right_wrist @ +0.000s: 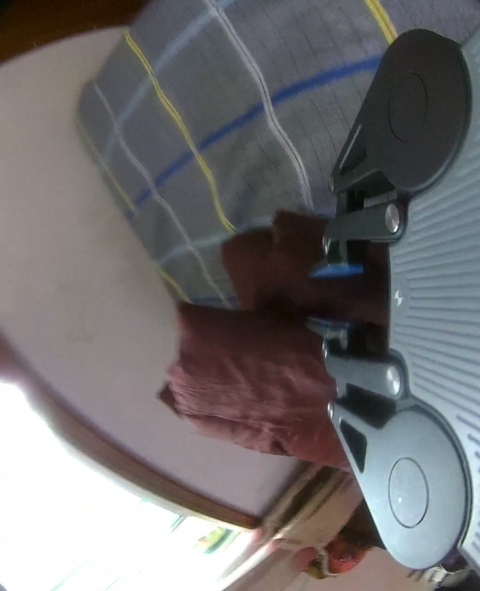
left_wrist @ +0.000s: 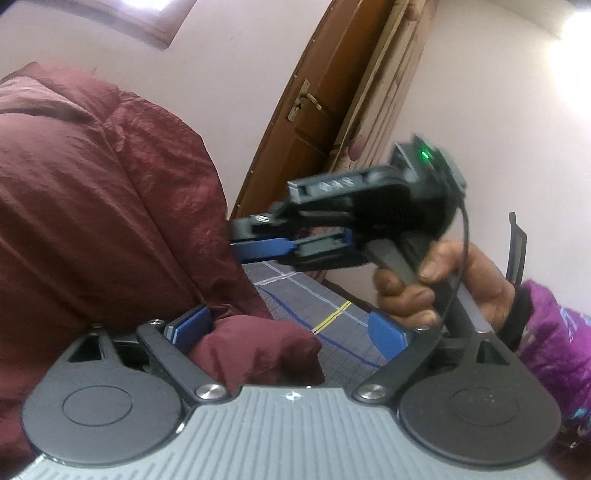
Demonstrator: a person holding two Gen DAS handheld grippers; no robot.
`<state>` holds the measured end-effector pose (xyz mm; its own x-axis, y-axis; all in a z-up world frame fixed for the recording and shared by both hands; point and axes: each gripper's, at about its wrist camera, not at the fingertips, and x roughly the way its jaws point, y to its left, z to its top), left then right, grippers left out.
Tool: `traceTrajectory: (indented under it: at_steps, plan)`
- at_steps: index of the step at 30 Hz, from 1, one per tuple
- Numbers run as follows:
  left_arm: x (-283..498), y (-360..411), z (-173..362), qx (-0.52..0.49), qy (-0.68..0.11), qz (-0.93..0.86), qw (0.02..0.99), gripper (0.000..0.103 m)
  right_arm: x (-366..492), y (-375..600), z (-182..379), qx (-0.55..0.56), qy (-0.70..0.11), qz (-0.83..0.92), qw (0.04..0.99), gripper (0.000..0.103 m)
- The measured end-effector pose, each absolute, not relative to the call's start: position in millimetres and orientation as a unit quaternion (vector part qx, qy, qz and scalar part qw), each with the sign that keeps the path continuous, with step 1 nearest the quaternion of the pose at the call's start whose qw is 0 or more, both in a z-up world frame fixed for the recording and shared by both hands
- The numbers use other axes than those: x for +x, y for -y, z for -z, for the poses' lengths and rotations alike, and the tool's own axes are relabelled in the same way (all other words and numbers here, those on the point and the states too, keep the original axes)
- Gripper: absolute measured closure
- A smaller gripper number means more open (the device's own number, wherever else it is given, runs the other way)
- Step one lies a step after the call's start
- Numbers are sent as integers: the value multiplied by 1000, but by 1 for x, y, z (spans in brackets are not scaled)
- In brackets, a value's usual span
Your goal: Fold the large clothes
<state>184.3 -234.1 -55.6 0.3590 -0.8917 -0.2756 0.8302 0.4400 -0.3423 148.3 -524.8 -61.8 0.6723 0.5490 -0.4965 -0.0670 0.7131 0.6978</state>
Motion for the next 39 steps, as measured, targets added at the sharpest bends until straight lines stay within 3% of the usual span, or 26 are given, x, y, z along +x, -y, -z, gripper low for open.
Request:
traceTrajectory:
  at_steps: [3, 5, 6, 9, 12, 15, 17, 21, 24, 27, 30, 34, 39]
  plan:
    - [183, 236, 57, -64, -201, 514, 832, 7, 168, 499, 61, 305, -374, -188, 856, 70]
    - [183, 234, 54, -63, -197, 512, 834, 3, 183, 487, 60, 284, -369, -202, 862, 79]
    - [185, 235, 52, -65, -199, 513, 832, 3, 187, 481, 57, 265, -361, -203, 871, 94]
    - [192, 243, 48, -71, -207, 522, 824, 3, 196, 475, 42, 221, -326, -207, 896, 103]
    - [190, 255, 54, -46, -202, 528, 824, 3, 201, 488, 49, 223, -315, -200, 901, 103]
    - [181, 264, 63, 0, -189, 527, 829, 3, 202, 499, 86, 246, -354, -192, 882, 103]
    - [181, 263, 64, -5, -189, 527, 829, 3, 191, 513, 86, 277, -325, -188, 885, 102]
    - [186, 261, 63, -14, -194, 533, 823, 3, 165, 521, 30, 228, -237, -185, 926, 99]
    - [185, 258, 65, -11, -190, 531, 826, 3, 167, 492, -10, 174, -223, -251, 926, 99]
    - [186, 254, 65, -16, -191, 529, 826, 3, 185, 447, -18, 95, -269, -288, 914, 99]
    - [181, 255, 64, -5, -188, 532, 826, 2, 206, 422, 8, 20, -354, -258, 899, 102]
    - [173, 242, 52, -17, -188, 538, 821, 3, 213, 436, 42, 34, -408, -228, 883, 103]
    - [172, 184, 17, -102, -162, 517, 834, 7, 203, 444, 57, 32, -419, -209, 883, 103]
